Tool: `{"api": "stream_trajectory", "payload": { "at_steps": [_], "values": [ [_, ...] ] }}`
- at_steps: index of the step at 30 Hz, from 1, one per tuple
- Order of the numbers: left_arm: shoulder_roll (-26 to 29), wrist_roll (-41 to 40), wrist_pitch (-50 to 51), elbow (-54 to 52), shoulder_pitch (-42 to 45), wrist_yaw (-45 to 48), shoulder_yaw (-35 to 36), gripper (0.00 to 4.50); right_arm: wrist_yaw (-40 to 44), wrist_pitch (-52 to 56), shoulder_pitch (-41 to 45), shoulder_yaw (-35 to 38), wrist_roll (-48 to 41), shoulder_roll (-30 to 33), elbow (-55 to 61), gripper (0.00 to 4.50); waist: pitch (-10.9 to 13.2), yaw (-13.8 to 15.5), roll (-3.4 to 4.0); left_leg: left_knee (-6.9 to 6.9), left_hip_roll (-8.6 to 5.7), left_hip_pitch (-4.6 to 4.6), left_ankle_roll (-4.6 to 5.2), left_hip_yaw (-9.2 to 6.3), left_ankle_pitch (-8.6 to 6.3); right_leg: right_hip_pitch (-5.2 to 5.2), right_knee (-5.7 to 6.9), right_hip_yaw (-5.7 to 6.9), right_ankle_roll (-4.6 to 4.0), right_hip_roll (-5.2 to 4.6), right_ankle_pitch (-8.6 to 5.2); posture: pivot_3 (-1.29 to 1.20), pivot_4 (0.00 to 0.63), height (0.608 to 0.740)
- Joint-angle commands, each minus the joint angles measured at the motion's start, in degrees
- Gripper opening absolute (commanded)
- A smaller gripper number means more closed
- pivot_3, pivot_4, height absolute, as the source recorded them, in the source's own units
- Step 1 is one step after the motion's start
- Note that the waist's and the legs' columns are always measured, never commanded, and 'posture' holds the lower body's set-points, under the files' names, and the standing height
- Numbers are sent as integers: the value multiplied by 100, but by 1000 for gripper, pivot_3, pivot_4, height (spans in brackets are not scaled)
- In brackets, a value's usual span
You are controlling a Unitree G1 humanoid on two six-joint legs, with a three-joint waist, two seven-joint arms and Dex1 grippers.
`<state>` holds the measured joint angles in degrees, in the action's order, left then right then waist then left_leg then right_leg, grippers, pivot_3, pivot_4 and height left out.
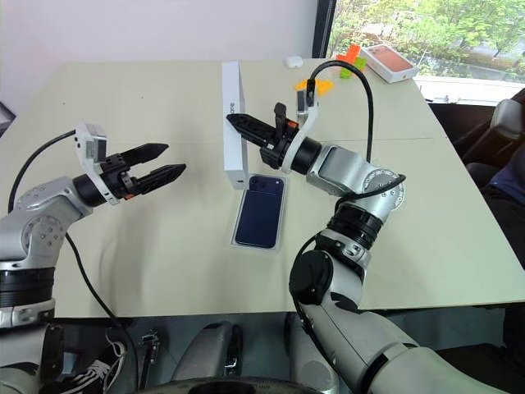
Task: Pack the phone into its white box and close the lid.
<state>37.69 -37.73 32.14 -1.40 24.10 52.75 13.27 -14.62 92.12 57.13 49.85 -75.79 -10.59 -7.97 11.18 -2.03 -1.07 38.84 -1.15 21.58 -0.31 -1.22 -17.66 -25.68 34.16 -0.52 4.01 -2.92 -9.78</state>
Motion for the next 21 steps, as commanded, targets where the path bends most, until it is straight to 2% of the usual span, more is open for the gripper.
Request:
{"api": "stream_trajectory", "payload": {
  "at_steps": [1,7,12,21],
  "values": [
    [67,-172,28,-293,-27,-5,218,4500,-541,-99,-686,-544,-958,-409,59,41,0,-40,0,0,1,-1,0,0,0,2,-1,0,0,1,0,0,150,740],
    [79,-329,77,-425,-97,21,283,4500,-1160,-604,-1486,-1715,-1758,-82,22,41,1,-98,2,1,10,-4,1,14,0,-4,3,-15,1,14,0,0,150,740],
    [89,-378,155,-541,-173,20,278,4500,-1574,-1432,-1911,-2622,-2600,135,201,41,3,-77,4,0,16,1,3,13,-2,-7,1,-19,2,22,-2,0,150,740],
    [80,-383,140,-686,-370,13,292,4500,-1688,-2526,-2234,-3644,-3038,448,423,41,1,-110,1,5,23,-3,3,30,-2,-8,-3,-31,4,29,-3,0,150,740]
  ]
}}
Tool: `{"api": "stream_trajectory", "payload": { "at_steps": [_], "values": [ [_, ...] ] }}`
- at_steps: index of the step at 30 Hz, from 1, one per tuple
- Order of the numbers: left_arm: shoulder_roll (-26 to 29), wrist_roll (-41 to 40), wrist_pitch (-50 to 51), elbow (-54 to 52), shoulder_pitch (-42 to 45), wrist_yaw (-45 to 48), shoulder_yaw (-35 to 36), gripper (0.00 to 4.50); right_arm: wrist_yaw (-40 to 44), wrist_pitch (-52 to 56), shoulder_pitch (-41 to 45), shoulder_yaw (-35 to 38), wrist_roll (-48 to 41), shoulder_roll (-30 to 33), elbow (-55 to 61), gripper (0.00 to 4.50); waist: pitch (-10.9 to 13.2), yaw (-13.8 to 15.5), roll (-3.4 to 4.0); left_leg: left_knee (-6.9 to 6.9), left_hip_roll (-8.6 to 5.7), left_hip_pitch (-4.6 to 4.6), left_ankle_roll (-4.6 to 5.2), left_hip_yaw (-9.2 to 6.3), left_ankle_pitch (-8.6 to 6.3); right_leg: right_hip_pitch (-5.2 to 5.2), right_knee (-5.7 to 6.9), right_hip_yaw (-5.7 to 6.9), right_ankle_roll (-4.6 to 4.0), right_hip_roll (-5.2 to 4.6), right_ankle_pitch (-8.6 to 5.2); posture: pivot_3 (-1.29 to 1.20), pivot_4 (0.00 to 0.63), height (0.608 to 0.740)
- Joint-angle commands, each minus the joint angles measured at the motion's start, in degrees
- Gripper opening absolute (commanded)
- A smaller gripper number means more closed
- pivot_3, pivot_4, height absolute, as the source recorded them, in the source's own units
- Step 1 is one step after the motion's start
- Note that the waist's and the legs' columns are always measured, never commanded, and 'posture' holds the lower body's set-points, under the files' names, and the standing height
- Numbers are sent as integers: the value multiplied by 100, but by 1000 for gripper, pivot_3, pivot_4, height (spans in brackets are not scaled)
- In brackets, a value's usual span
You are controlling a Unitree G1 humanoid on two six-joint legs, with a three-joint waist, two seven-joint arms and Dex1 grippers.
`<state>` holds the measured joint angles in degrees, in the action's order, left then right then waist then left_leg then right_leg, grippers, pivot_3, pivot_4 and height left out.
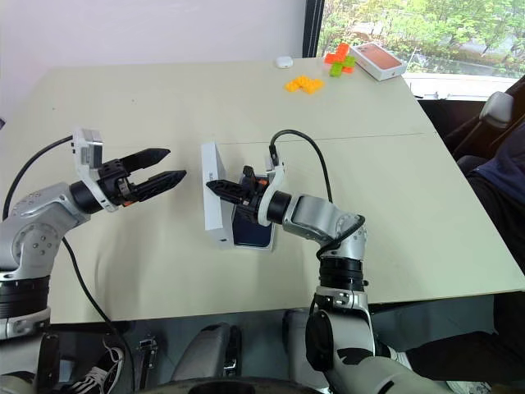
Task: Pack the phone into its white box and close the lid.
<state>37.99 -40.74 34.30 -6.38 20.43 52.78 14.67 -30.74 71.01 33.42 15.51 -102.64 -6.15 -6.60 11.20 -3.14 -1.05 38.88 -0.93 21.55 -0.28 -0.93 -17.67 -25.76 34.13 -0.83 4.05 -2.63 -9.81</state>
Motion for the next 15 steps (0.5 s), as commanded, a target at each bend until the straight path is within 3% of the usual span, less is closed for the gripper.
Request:
{"api": "stream_trajectory", "payload": {
  "at_steps": [1,14,15],
  "values": [
    [47,-81,-73,-191,-24,17,140,4500,-106,-543,164,-283,-393,3,289,41,-1,1,-2,0,0,-1,0,1,0,0,0,-1,0,0,0,0,150,740],
    [17,1,-104,-157,-218,51,50,4500,-172,-1423,-181,-751,173,343,239,41,-1,54,-1,0,3,-1,2,6,-1,-1,-2,-4,0,0,0,0,150,740],
    [-6,24,-124,-150,-245,32,38,4241,-174,-1476,-190,-753,192,335,235,2,-1,59,-1,0,3,-1,2,6,-1,-1,-2,-4,0,0,-1,0,150,740]
  ]
}}
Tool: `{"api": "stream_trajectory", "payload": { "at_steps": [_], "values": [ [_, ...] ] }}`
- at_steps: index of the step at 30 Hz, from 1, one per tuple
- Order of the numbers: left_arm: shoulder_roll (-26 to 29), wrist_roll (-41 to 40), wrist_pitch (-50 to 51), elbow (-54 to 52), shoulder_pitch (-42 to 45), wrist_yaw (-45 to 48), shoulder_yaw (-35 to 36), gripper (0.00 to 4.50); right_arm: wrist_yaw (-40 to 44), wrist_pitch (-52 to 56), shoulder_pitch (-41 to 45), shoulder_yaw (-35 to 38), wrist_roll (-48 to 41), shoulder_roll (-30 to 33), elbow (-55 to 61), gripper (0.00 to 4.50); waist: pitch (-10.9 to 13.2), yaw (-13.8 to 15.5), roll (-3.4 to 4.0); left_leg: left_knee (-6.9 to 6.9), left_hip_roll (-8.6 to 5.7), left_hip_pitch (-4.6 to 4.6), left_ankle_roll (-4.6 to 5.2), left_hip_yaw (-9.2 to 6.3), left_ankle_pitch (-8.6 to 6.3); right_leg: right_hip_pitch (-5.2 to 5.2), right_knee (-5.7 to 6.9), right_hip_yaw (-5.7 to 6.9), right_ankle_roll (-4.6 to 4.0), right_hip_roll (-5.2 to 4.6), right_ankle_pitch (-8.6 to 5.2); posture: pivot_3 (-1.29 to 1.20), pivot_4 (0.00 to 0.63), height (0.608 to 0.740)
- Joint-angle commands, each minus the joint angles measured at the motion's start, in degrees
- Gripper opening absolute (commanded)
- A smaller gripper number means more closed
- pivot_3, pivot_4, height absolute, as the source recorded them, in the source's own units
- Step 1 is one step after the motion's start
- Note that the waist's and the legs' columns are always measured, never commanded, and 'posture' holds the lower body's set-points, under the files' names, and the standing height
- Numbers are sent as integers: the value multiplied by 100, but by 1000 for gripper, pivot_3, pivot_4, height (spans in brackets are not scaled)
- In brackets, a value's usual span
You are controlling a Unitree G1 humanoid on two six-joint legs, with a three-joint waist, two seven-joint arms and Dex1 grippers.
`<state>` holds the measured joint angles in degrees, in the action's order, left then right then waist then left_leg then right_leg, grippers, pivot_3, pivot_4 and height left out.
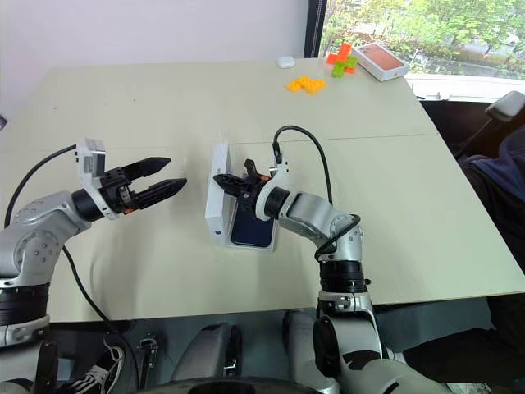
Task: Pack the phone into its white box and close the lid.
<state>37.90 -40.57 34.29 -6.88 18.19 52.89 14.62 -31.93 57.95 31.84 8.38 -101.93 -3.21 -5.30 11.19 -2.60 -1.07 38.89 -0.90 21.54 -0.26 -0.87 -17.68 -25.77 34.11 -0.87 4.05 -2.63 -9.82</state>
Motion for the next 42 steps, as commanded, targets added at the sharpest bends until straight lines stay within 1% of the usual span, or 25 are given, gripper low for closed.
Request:
{"api": "stream_trajectory", "payload": {
  "at_steps": [1,2,7,8,9,10,13,17,21,29,32,34,35,37,38,39,42],
  "values": [
    [-24,5,-110,-91,-53,-3,41,3956,-62,-219,-40,-42,134,33,105,0,0,9,0,0,0,0,0,0,0,0,0,0,0,0,0,0,150,740],
    [-45,29,-139,-84,-87,-8,28,3626,-74,-262,-48,-51,142,24,110,0,0,9,0,3,0,0,0,0,0,1,0,0,0,0,0,0,150,740],
    [-150,27,-112,-105,-169,-76,-33,1136,-60,-311,-75,-138,161,65,165,0,0,13,0,7,2,-2,0,5,0,2,0,-3,-1,-1,0,0,150,740],
    [-198,-20,-30,-134,-218,-79,-83,584,-39,-301,-111,-151,177,89,192,0,0,13,0,7,2,-1,0,5,0,2,0,-3,-1,0,0,0,150,740],
    [-289,37,-79,-152,-267,-115,-159,124,-26,-294,-144,-160,185,113,224,0,0,13,0,7,2,-2,0,6,0,2,0,-3,-1,0,0,0,150,740],
    [-357,84,-117,-166,-300,-142,-211,27,-18,-294,-169,-171,189,132,250,0,0,13,0,7,2,-2,0,7,0,2,0,-4,0,-1,0,0,150,740],
    [-538,256,-276,-135,-357,-223,-347,27,5,-301,-211,-211,180,172,328,0,-2,15,-2,7,1,-1,1,12,0,2,-3,-6,0,-3,0,0,150,740],
    [-997,635,-644,58,-330,-448,-706,27,3,-295,-302,-215,117,338,495,0,-2,38,-3,7,1,-1,1,13,-1,3,-5,-7,0,-5,0,0,150,740],
    [-1247,739,-744,49,-257,-505,-900,27,-86,-319,-425,-264,-7,463,655,0,-2,38,-3,7,2,-1,2,14,-1,4,-5,-9,0,-4,0,0,150,740],
    [-1370,807,-850,61,-200,-485,-1050,27,-318,-508,-637,-415,-387,605,972,0,-3,29,-4,7,3,-2,3,17,-2,3,-5,-10,1,-3,-1,0,150,740],
    [-1377,796,-851,44,-209,-468,-1070,0,-342,-584,-719,-467,-500,652,1044,905,-3,31,-4,7,3,-1,4,17,-2,4,-6,-10,2,-3,-1,0,150,740],
    [-1385,786,-842,34,-231,-461,-1086,0,-369,-626,-736,-513,-508,700,1076,1855,-3,23,-4,7,2,-1,5,21,-3,4,-7,-13,2,-4,-2,0,150,740],
    [-1392,785,-848,30,-247,-455,-1098,0,-373,-644,-737,-532,-505,727,1086,2441,-3,20,-4,7,2,-1,5,22,-3,3,-8,-14,2,-4,-2,0,150,740],
    [-1400,795,-858,23,-276,-435,-1132,0,-313,-653,-716,-559,-462,793,1104,3389,-3,18,-4,7,3,-2,5,22,-3,3,-7,-15,2,-2,-2,0,150,740],
    [-1401,800,-860,19,-285,-428,-1143,0,-273,-648,-704,-573,-446,823,1111,3980,-3,17,-4,8,5,-2,5,22,-3,3,-7,-15,2,0,-2,0,150,740],
    [-1409,808,-867,15,-298,-424,-1157,0,-242,-642,-687,-585,-424,865,1125,4461,-3,17,-4,7,7,-2,5,23,-3,3,-7,-15,1,2,-2,0,150,740],
    [-1442,807,-880,2,-312,-424,-1185,0,98,-458,-512,-615,-155,1204,1141,4461,-2,18,-3,7,9,-2,5,23,-3,2,-7,-15,1,5,-3,0,150,740]
  ]
}}
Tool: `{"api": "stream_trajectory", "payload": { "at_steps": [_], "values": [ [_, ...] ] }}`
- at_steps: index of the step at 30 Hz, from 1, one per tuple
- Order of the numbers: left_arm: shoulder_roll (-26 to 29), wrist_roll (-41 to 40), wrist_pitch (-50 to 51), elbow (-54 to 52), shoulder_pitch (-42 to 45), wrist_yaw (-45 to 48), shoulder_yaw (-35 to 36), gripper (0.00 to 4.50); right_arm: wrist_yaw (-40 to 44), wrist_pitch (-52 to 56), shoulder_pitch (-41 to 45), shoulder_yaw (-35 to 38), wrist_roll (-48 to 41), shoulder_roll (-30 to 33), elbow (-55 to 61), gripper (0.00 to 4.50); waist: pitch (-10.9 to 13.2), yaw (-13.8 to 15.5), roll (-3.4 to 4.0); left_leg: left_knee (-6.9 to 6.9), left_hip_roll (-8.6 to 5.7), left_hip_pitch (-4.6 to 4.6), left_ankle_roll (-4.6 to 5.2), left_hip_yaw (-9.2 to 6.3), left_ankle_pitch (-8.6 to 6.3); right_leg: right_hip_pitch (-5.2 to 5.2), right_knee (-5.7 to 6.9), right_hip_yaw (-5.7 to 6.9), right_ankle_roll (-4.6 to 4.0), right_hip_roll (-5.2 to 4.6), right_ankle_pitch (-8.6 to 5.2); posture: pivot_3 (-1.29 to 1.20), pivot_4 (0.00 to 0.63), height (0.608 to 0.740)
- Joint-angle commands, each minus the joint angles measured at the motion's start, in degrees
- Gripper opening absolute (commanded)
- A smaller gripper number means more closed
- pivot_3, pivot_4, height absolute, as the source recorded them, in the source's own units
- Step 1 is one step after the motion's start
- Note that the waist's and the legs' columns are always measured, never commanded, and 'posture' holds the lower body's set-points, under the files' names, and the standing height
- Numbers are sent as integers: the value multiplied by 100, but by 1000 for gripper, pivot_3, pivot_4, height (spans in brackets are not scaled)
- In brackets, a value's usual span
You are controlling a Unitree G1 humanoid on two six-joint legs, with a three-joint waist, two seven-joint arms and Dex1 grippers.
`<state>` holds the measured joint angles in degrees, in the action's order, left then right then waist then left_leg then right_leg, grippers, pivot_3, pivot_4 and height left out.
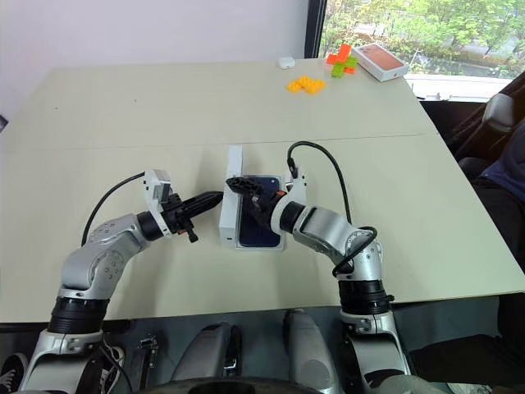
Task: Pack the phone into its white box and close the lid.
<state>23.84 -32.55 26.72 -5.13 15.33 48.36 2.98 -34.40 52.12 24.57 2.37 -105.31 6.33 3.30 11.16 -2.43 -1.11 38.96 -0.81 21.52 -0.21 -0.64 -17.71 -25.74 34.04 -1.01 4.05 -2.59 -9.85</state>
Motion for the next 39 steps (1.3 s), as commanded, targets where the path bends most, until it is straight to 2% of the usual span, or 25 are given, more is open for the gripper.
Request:
{"api": "stream_trajectory", "payload": {
  "at_steps": [1,6,9,11,14,18,21,26,33,39],
  "values": [
    [-44,5,-122,-180,-28,25,-24,0,480,182,272,-14,289,381,273,4461,0,1,0,0,0,0,0,2,0,0,0,0,-3,0,-2,0,150,740],
    [-99,47,-139,-193,-34,8,-98,0,1217,543,536,78,600,1150,229,4461,1,11,0,2,-1,0,2,8,-1,0,-2,-4,-4,0,-3,0,150,740],
    [-194,88,-160,-168,-7,6,-197,0,2386,1042,776,39,1374,2157,353,4461,2,44,2,3,-4,3,5,11,-3,0,-5,-5,-1,-2,-5,0,150,740],
    [-229,111,-178,-169,16,7,-252,0,2943,1257,859,-9,1703,2603,312,4461,2,50,0,5,-8,4,11,15,-6,0,-7,-9,6,-6,-12,0,150,740],
    [-299,69,-131,-218,81,-18,-304,0,3801,1168,966,-138,2615,3138,280,4461,1,54,-2,7,-6,2,26,17,-15,0,-10,-11,22,-3,-20,0,150,740],
    [-344,75,-121,-232,125,22,-391,0,5401,212,863,-862,4651,4017,600,4461,2,62,-1,7,-6,3,33,19,-19,0,-10,-11,32,0,-25,0,150,740],
    [-393,76,-135,-247,82,39,-487,0,5976,-347,877,-1168,5657,4163,474,4461,2,55,-3,7,-8,1,35,22,-21,0,-11,-14,37,-2,-27,0,150,740],
    [-487,91,-109,-337,70,-67,-538,0,6498,-843,896,-1387,6645,3976,415,4461,3,67,-4,11,-9,0,35,24,-20,0,-9,-19,36,-2,-26,0,150,740],
    [-300,-124,90,-421,198,-168,-178,0,6875,-1032,989,-1328,7365,3607,275,4461,3,161,-4,12,-11,-1,35,23,-20,0,-7,-19,18,-3,-13,0,150,740],
    [68,-97,52,-295,309,-300,258,0,7057,-1243,973,-1325,7912,3469,431,4461,3,164,-4,12,-15,0,35,23,-21,0,-7,-19,17,-8,-13,0,150,740]
  ]
}}
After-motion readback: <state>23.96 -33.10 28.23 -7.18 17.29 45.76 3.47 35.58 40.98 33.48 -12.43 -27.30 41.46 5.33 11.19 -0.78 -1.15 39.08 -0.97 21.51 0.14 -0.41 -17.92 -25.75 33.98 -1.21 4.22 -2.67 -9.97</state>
